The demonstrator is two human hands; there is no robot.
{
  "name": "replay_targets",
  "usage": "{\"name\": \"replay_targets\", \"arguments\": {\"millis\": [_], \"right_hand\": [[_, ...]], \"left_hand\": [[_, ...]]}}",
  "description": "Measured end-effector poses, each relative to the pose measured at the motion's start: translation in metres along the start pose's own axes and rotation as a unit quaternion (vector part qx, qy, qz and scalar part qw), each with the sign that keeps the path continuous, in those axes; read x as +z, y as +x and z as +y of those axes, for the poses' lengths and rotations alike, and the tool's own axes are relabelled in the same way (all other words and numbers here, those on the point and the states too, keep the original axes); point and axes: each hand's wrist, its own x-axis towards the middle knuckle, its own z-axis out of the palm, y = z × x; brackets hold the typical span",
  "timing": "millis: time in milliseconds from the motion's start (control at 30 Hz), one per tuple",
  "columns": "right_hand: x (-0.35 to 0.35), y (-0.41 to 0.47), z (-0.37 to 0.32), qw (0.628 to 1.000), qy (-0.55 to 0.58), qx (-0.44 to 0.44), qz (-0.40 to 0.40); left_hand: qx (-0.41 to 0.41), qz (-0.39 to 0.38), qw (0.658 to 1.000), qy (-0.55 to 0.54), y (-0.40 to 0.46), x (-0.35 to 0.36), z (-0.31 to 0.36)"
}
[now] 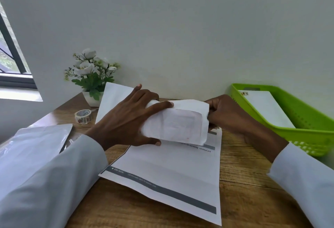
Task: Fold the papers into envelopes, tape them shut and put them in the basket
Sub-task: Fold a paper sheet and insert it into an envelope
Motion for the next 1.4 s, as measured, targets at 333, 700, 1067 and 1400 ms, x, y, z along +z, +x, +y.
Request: {"name": "replay_targets", "arguments": {"millis": [333,700,1067,1400], "right_hand": [[-0.019,-0.002,0.001,0.995,0.046,0.027,-0.086],[0.007,-0.005,0.003,0.999,0.014,0.002,-0.040],[0.022,-0.006,0.010,0.997,0.046,-0.025,0.058],[0.033,-0.021,-0.007,0.969,0.202,-0.139,0.011]], "left_hand": [[-0.016,0.025,1.000,0.006,-0.002,-0.004,-0.004],[-0.001,0.037,0.999,0.003,0.002,-0.002,0.004],[-0.024,0.059,0.998,-0.003,0.004,-0.006,0.010],[-0.120,0.241,0.963,-0.028,0.013,-0.029,0.024]]}}
